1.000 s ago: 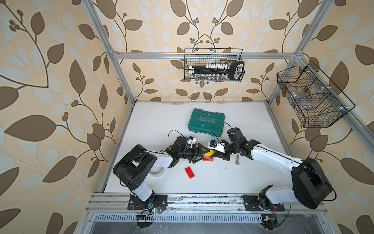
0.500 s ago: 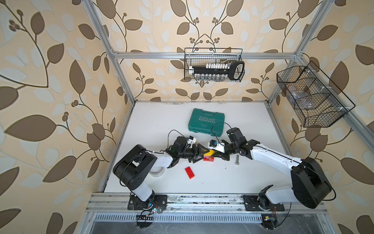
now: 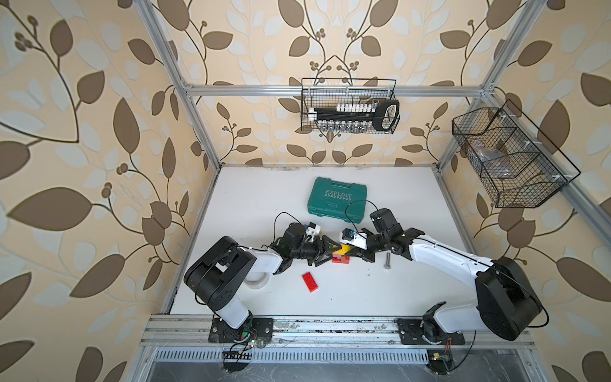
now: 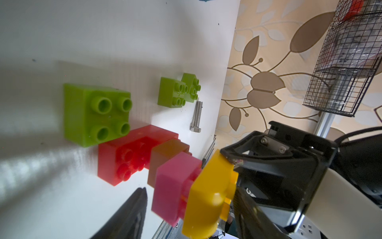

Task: Assemble the letter s with lego
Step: Assemble the lego brick with the lego brick.

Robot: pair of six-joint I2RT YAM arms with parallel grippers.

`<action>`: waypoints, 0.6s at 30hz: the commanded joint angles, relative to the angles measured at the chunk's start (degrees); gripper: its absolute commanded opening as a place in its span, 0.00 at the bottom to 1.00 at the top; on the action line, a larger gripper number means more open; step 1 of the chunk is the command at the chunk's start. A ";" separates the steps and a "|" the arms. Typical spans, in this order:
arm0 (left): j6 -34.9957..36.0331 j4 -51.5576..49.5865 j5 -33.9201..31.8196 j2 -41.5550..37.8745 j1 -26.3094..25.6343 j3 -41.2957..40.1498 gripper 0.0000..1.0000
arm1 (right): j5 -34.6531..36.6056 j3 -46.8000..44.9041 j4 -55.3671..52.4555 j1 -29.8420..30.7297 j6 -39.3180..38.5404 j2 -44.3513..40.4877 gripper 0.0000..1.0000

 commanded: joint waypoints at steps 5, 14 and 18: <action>1.74 -0.22 0.82 -2.05 -0.44 0.93 0.65 | 0.97 -0.06 -1.71 0.17 0.40 1.14 0.05; 1.48 0.15 0.64 -2.23 -0.47 1.01 0.61 | 1.05 0.05 -1.75 0.17 0.41 1.22 0.05; 1.29 0.41 0.49 -2.20 -0.46 1.16 0.60 | 1.04 0.07 -1.77 0.17 0.44 1.27 0.05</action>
